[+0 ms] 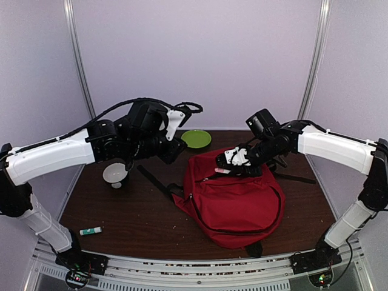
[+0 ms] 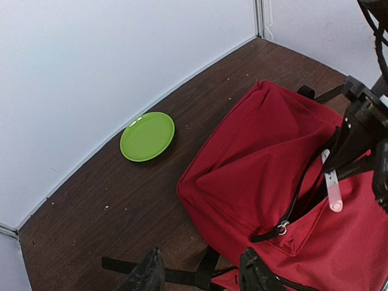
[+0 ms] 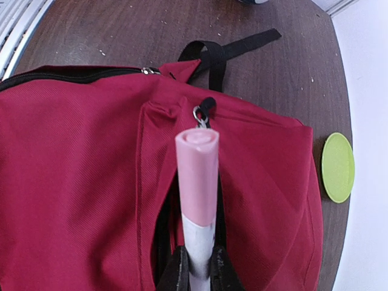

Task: Pack the student bag
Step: Place the pen in the lower front pocket of the bag.

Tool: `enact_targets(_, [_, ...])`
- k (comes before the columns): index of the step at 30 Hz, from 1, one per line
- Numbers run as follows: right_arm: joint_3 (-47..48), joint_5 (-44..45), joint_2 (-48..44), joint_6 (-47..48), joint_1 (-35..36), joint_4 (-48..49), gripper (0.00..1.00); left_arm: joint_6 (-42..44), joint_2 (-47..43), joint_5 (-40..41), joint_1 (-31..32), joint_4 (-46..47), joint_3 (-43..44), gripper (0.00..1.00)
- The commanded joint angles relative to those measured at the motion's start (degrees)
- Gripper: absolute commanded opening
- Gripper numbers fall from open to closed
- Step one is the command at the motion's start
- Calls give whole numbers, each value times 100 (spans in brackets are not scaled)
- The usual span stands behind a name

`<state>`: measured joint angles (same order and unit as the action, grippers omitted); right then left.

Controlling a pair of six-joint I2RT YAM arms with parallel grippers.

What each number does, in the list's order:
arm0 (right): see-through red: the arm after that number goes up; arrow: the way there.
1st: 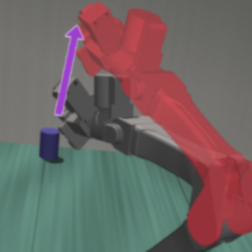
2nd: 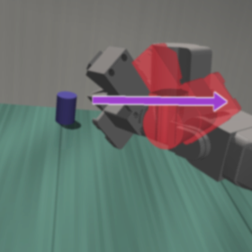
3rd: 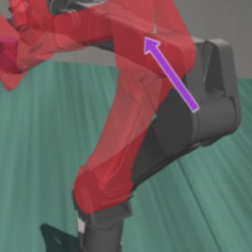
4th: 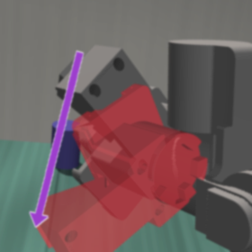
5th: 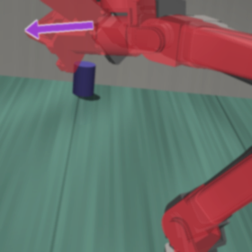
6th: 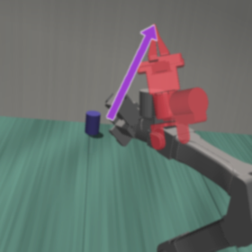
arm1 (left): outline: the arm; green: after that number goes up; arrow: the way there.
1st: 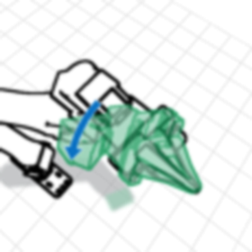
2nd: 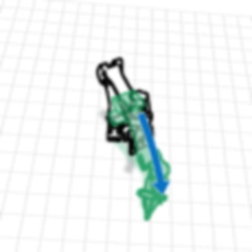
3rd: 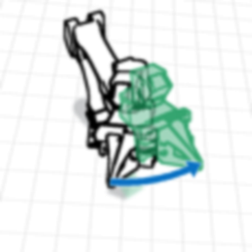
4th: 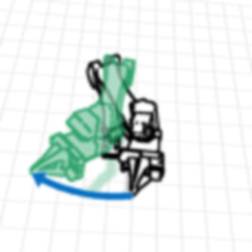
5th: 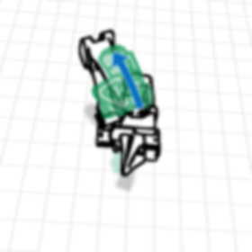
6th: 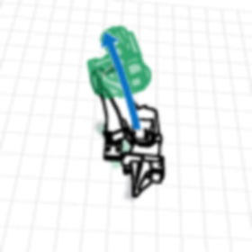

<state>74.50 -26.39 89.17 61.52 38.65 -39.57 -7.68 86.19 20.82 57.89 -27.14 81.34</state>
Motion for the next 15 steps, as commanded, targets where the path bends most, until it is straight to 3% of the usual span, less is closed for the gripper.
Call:
enact_targets(1, [-140,70,3,238,-191,-28,7,-113,30,30,-32,147,-45,45])
enact_targets(10, [-205,178,129,591,-140,-740,8,-110,68,19,-32,229,-93,45])
enact_targets(15, [-371,1393,209,460,241,-450,8,-101,68,61,-40,295,-182,45])
